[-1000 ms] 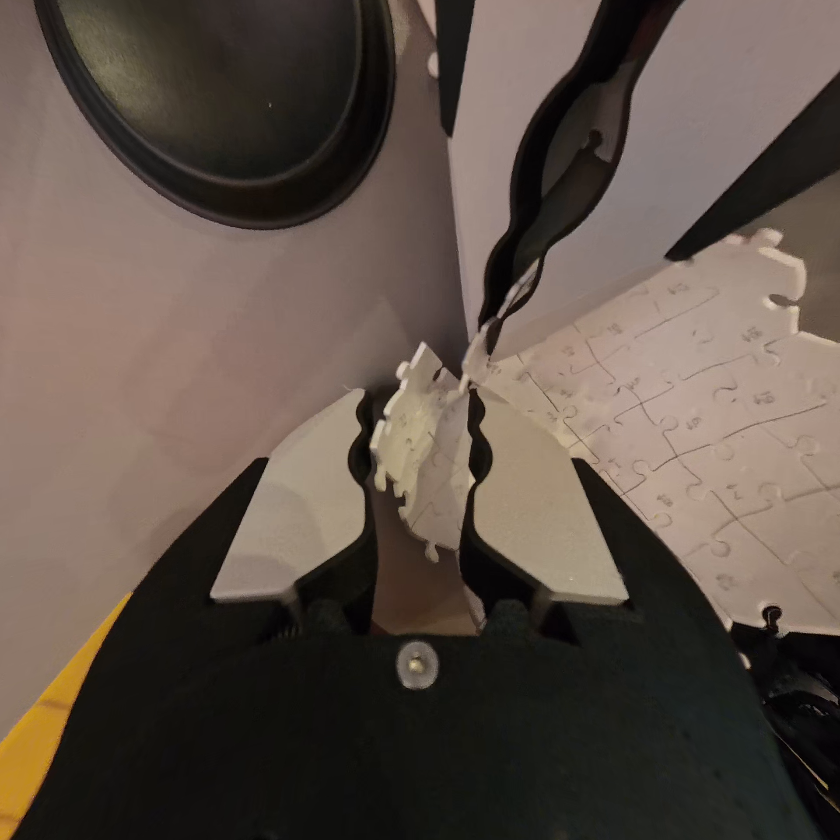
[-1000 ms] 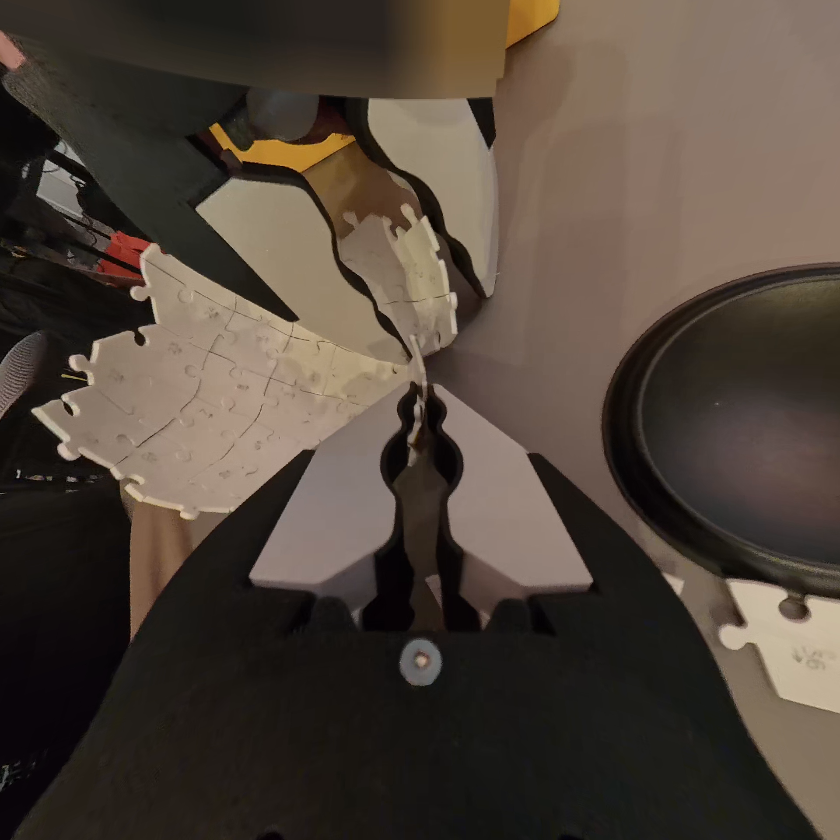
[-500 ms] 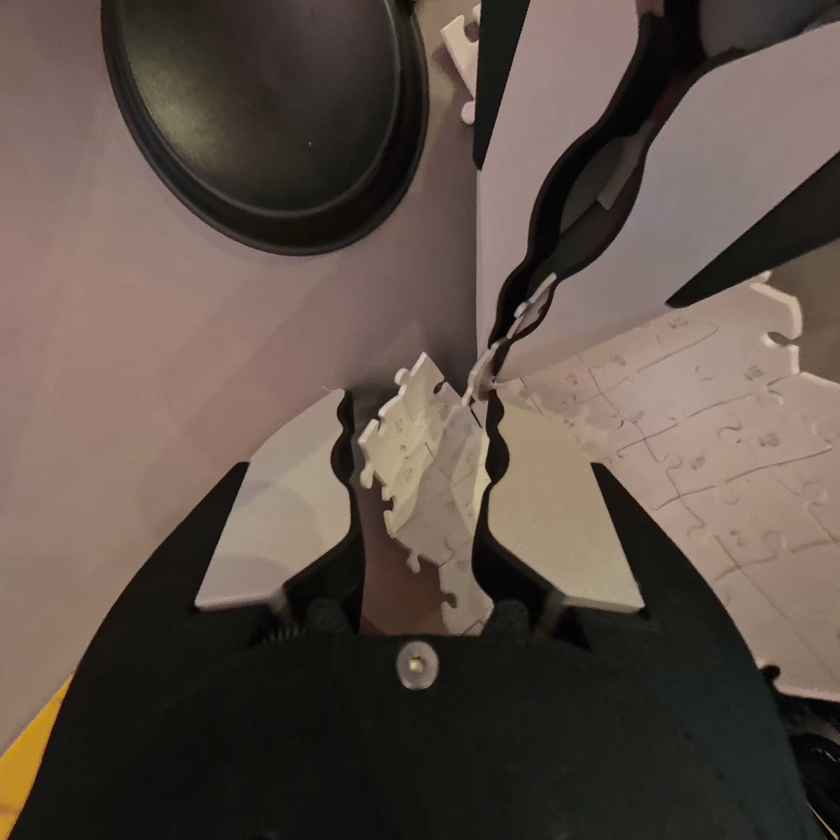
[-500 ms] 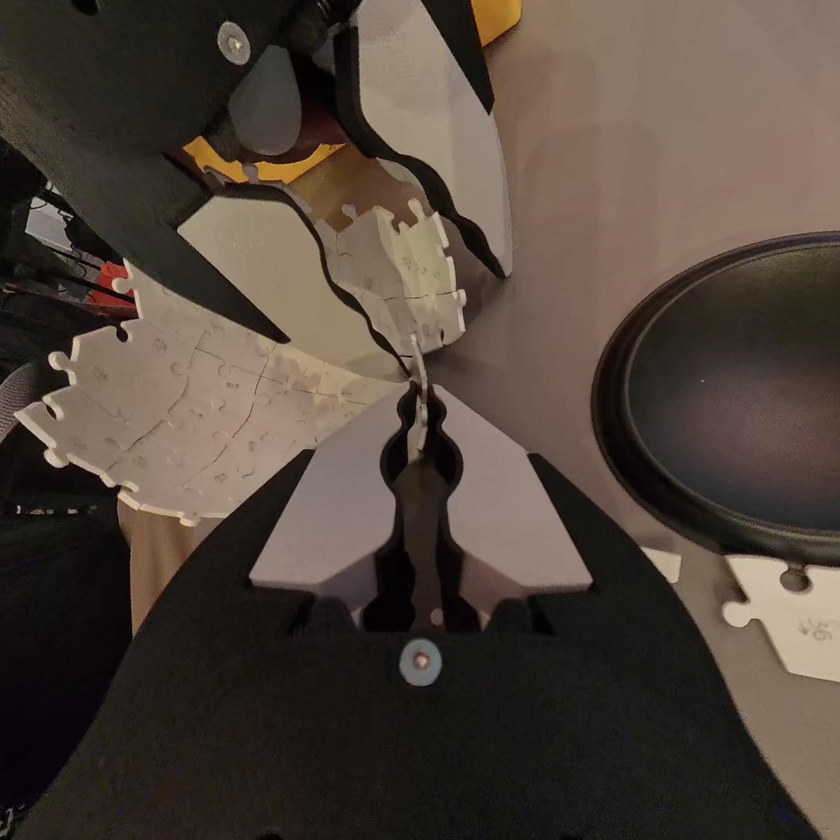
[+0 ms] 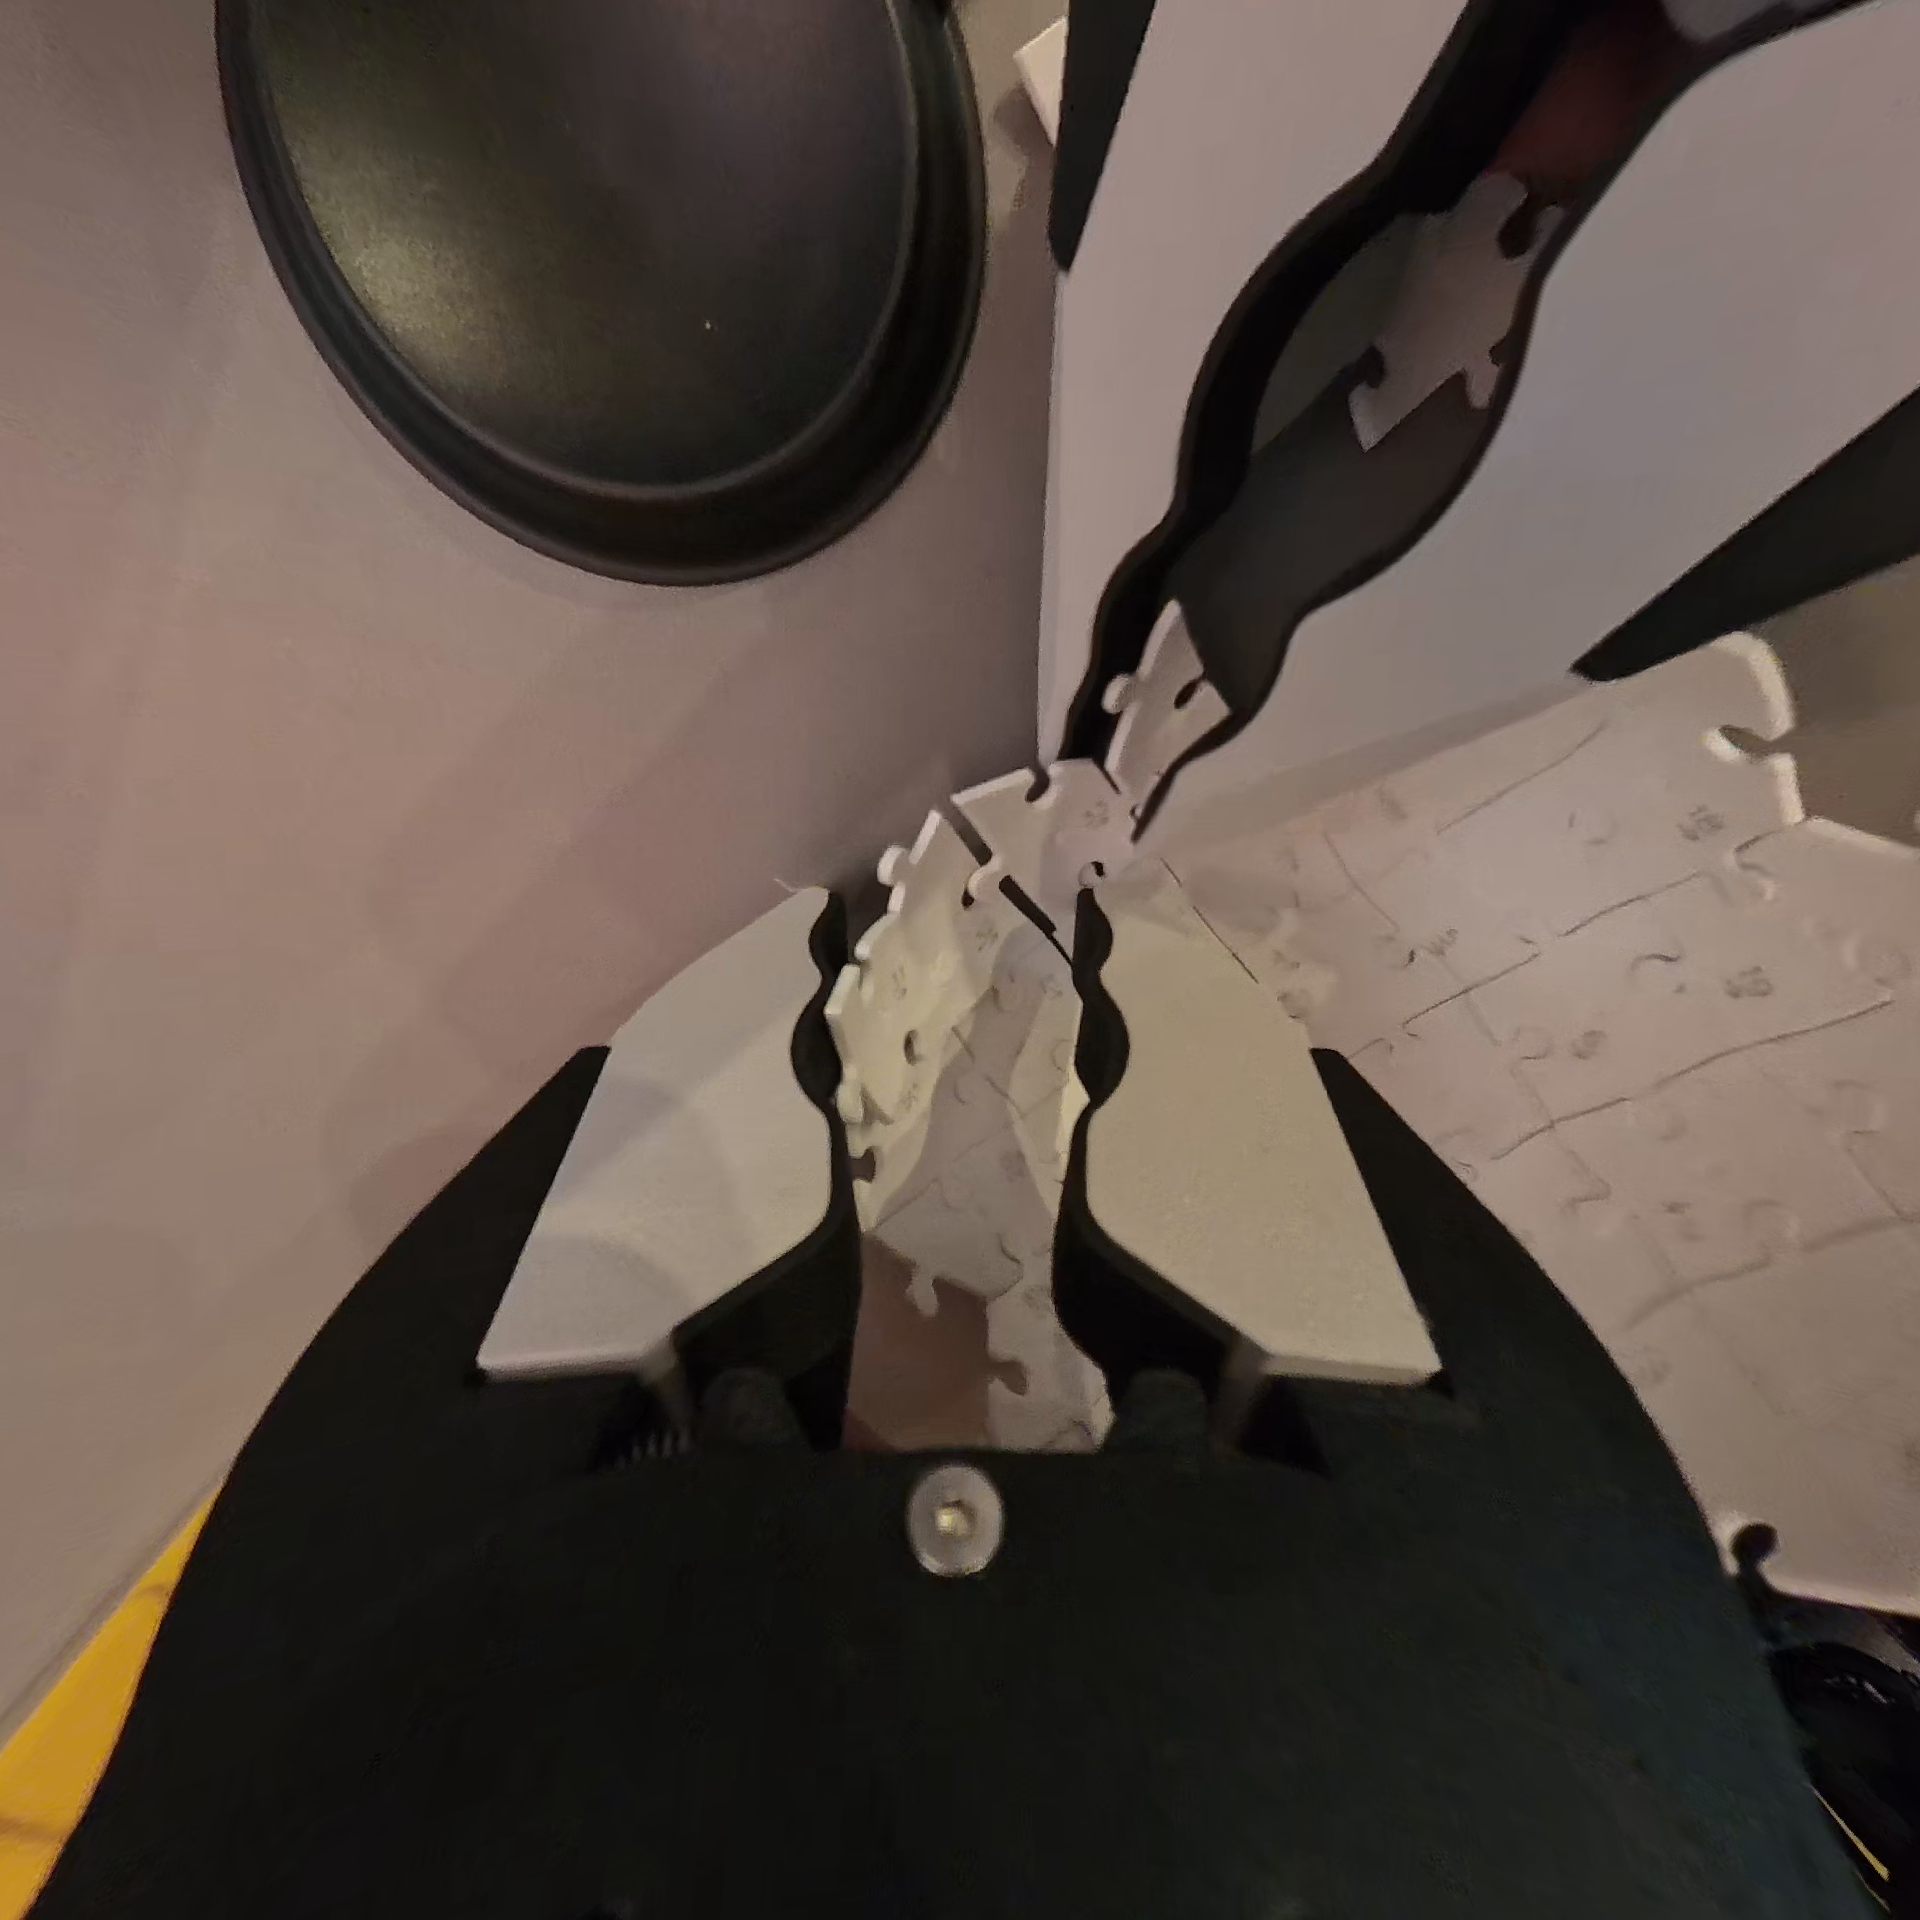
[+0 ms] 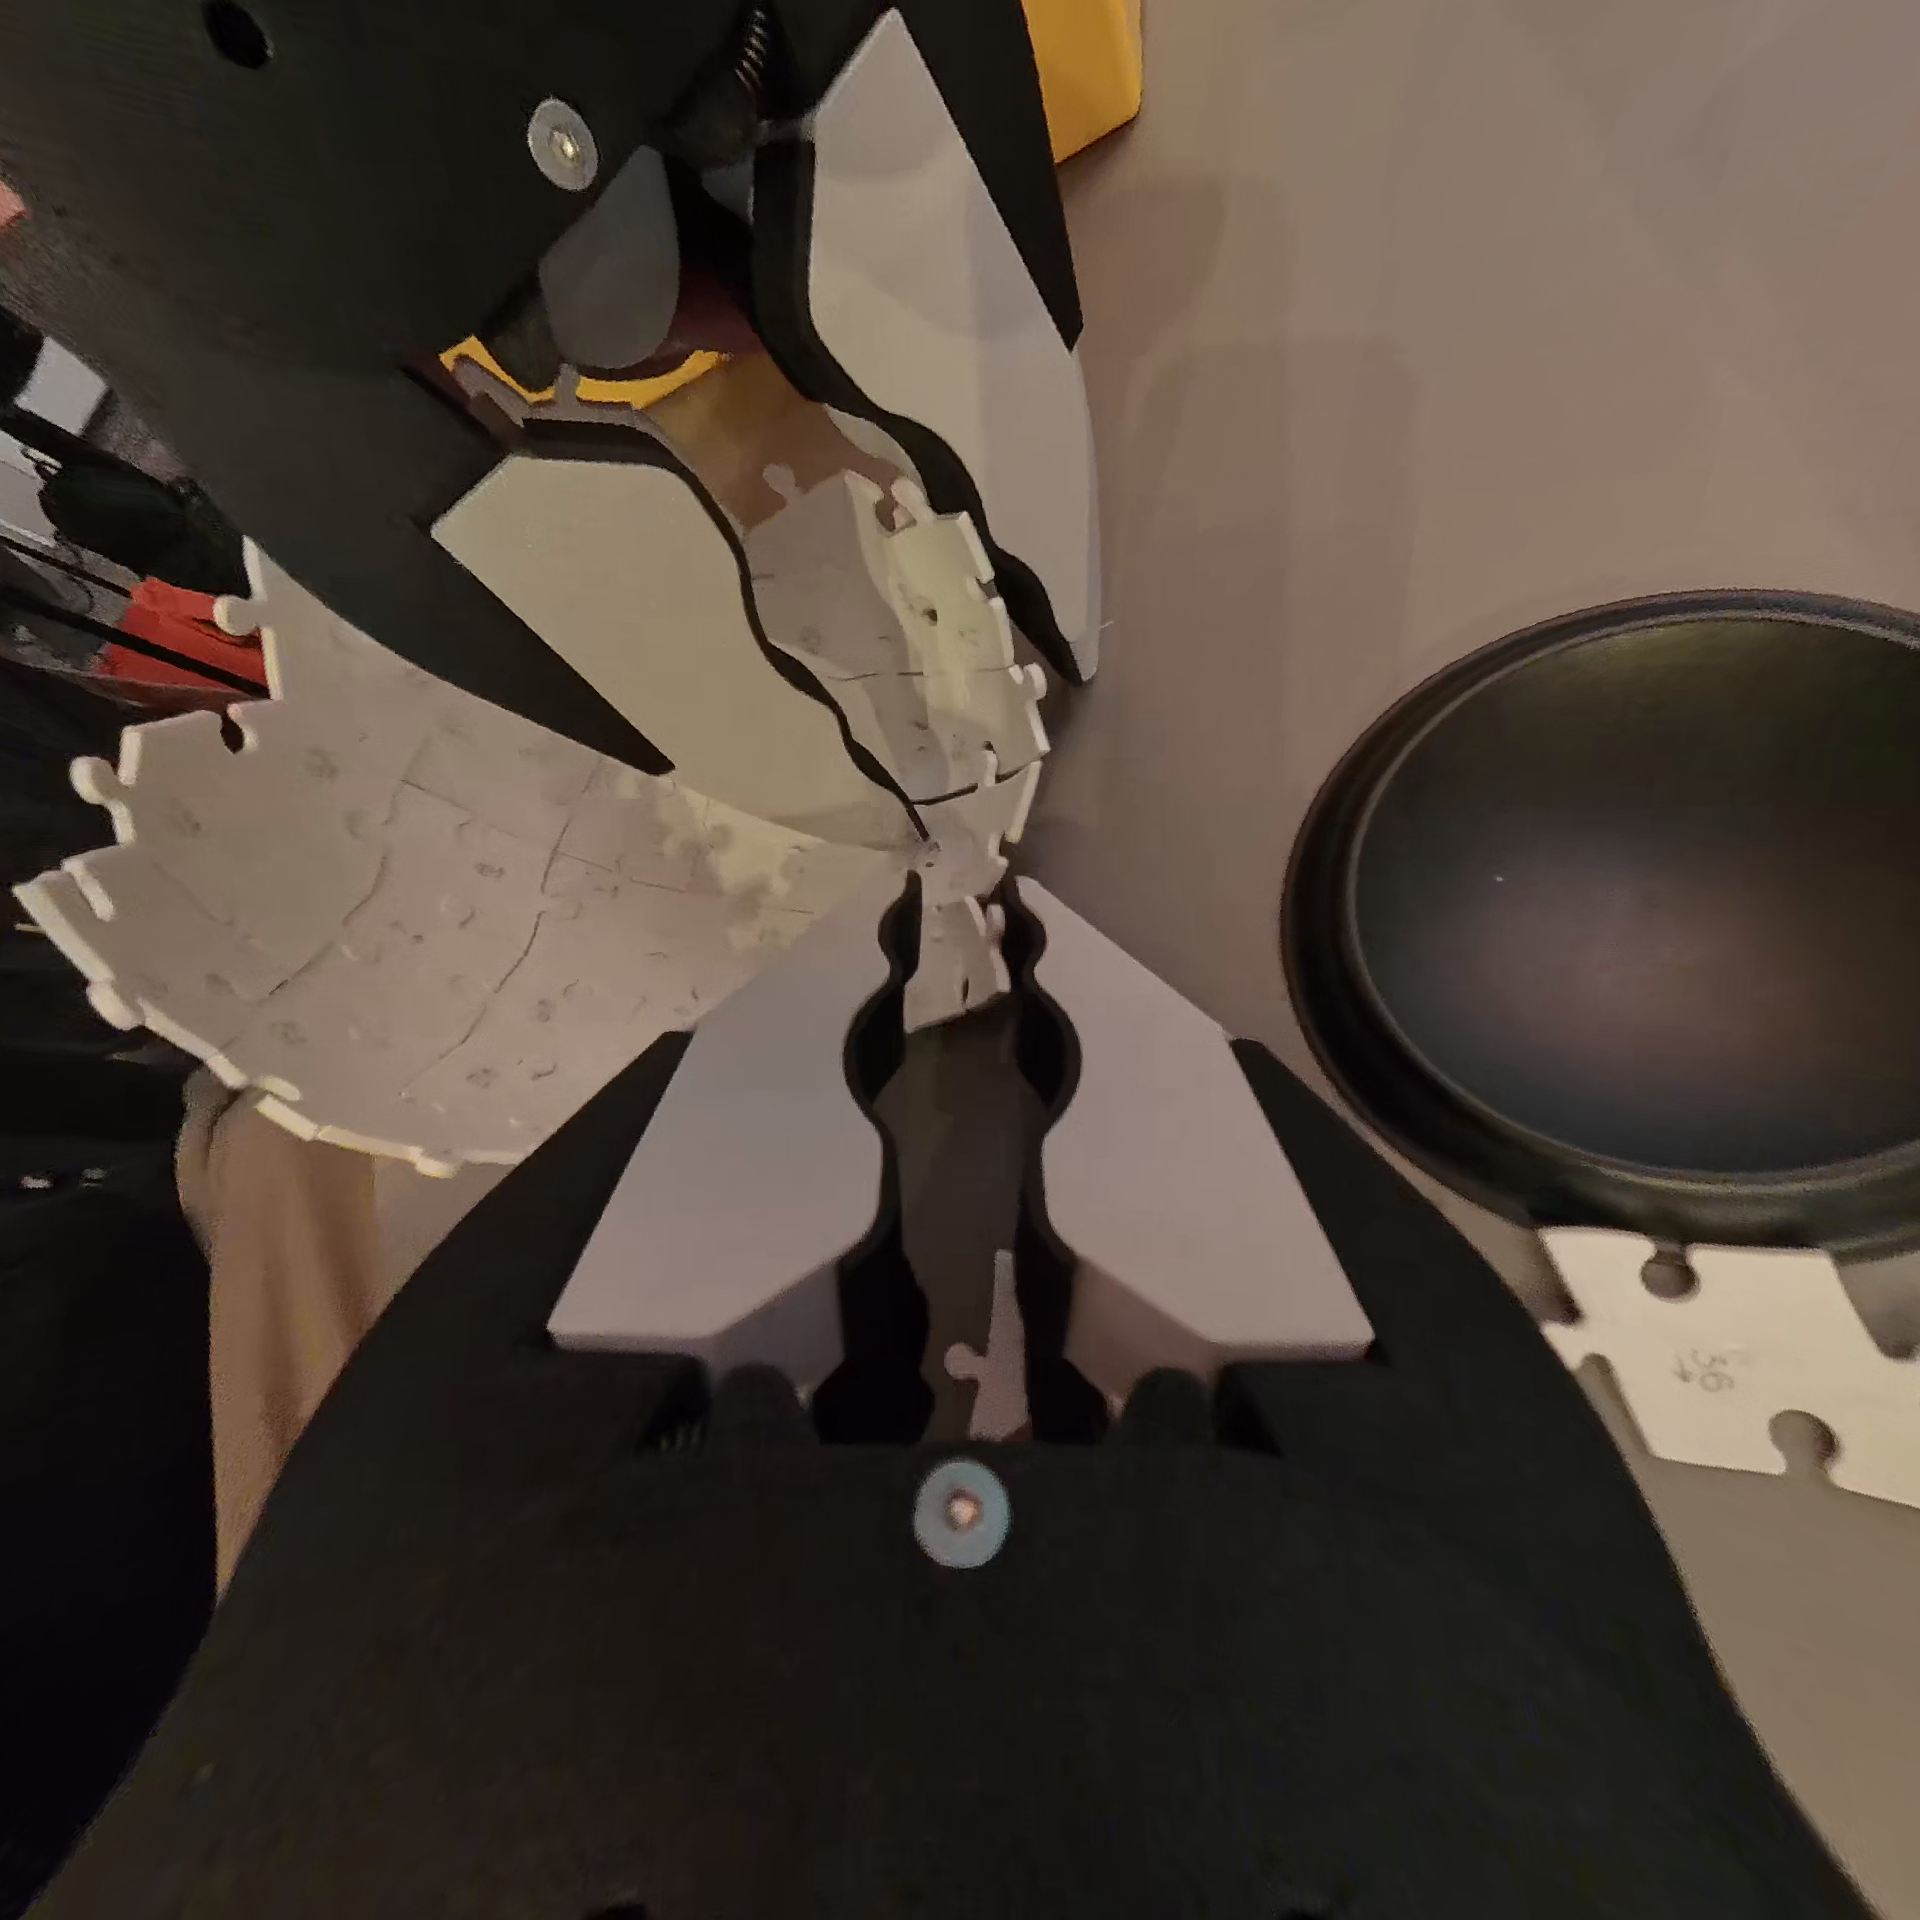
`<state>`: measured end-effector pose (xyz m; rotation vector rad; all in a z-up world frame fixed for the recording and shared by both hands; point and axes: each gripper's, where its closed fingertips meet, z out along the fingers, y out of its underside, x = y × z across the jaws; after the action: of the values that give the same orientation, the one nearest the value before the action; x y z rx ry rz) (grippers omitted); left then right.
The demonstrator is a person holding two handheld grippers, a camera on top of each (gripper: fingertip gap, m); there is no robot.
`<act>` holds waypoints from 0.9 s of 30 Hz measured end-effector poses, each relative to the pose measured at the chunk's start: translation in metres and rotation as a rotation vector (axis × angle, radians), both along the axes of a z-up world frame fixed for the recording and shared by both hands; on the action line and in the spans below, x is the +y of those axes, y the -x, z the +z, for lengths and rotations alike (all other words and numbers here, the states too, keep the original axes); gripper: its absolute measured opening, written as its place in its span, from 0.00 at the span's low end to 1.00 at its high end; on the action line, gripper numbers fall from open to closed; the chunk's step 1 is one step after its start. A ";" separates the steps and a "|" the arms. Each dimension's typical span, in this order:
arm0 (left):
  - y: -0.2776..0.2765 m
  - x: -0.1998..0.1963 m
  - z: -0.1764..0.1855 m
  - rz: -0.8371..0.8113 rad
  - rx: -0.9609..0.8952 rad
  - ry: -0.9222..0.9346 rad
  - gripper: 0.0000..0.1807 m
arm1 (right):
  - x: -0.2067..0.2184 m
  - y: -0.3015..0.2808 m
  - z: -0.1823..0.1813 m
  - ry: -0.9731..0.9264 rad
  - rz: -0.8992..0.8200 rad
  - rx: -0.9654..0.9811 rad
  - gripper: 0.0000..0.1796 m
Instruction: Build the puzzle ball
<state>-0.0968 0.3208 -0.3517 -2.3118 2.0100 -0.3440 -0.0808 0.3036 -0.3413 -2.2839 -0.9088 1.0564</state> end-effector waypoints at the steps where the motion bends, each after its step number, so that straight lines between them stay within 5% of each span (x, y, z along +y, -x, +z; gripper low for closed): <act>1: 0.000 0.000 0.000 -0.001 0.001 -0.001 0.23 | 0.001 -0.001 0.000 -0.009 0.002 -0.007 0.06; 27: 0.003 0.019 0.005 0.104 -0.032 -0.053 0.31 | 0.004 -0.002 -0.005 -0.075 0.035 -0.089 0.04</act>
<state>-0.1001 0.3398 -0.3462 -2.3521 1.8531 -0.3155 -0.0793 0.3075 -0.3460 -2.2759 -1.0097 0.9255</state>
